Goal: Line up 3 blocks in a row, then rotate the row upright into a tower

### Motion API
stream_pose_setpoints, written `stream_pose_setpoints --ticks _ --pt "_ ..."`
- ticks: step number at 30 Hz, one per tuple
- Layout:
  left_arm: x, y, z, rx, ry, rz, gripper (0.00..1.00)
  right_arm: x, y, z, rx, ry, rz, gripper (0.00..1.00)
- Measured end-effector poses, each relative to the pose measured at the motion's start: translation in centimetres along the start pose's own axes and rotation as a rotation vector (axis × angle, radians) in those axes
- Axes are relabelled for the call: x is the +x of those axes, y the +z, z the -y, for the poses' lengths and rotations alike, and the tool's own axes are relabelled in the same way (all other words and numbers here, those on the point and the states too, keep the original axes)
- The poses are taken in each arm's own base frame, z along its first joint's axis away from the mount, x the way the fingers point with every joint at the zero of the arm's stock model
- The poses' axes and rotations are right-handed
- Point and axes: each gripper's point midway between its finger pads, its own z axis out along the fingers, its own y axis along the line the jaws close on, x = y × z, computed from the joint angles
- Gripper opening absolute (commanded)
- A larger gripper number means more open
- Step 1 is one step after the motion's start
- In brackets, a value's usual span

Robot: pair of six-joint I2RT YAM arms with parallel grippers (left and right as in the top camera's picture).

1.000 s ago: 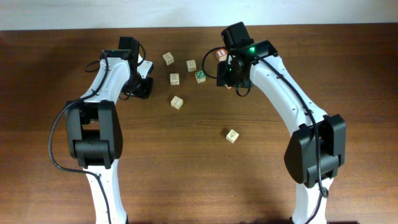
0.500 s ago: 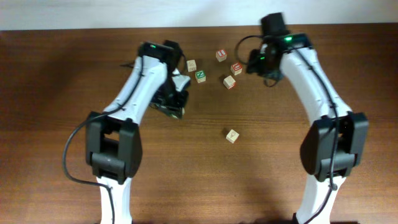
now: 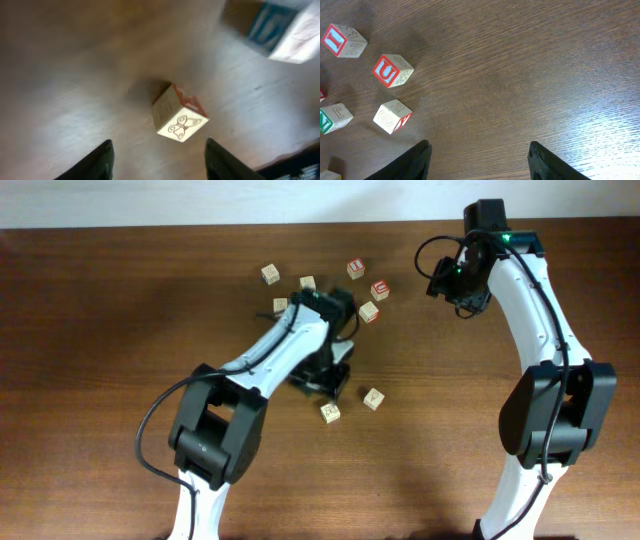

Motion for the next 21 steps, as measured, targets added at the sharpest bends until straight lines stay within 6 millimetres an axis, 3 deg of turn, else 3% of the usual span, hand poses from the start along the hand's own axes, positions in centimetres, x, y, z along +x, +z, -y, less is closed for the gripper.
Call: stream_pose_setpoints --ticks 1,3,4,6,8,10,14,15,16,19,21 --pt "-3.0 -3.9 -1.0 -0.017 -0.013 0.126 0.65 0.2 0.0 0.1 0.004 0.0 -0.01 0.63" --pt "-7.1 -9.6 -4.3 -0.06 -0.062 0.341 0.63 0.6 0.0 0.2 0.009 -0.001 -0.023 0.63" --pt "-9.8 -13.0 -7.4 -0.095 -0.109 0.497 0.63 0.7 0.0 0.0 0.009 -0.005 -0.025 0.63" --pt "-11.3 -15.6 -12.6 -0.143 -0.196 0.62 0.6 1.2 0.1 -0.8 0.005 -0.026 -0.03 0.64" --pt "-12.2 -16.5 -16.8 -0.177 -0.267 0.685 0.58 1.7 0.1 -2.0 -0.003 -0.056 -0.035 0.64" --pt "-13.7 -13.8 -18.3 -0.175 -0.296 0.662 0.6 1.9 0.1 -2.2 -0.003 -0.062 -0.037 0.63" --pt "-15.5 -6.2 -18.6 -0.149 -0.344 0.542 0.61 1.9 0.1 -2.2 -0.003 -0.064 -0.037 0.64" --pt "-15.7 -5.0 -18.5 -0.146 -0.345 0.524 0.61 1.9 0.1 -2.2 -0.003 -0.065 -0.037 0.64" --pt "-16.0 -4.3 -18.2 -0.145 -0.339 0.518 0.57 1.9 0.1 -2.2 -0.003 -0.065 -0.037 0.64" --pt "-16.5 -3.3 -17.4 -0.141 -0.333 0.511 0.25 2.0 0.1 -2.2 -0.001 -0.065 -0.042 0.64" --pt "-16.8 -3.3 -17.1 -0.137 -0.331 0.517 0.23 2.1 0.1 -2.2 0.0 -0.065 -0.044 0.64"
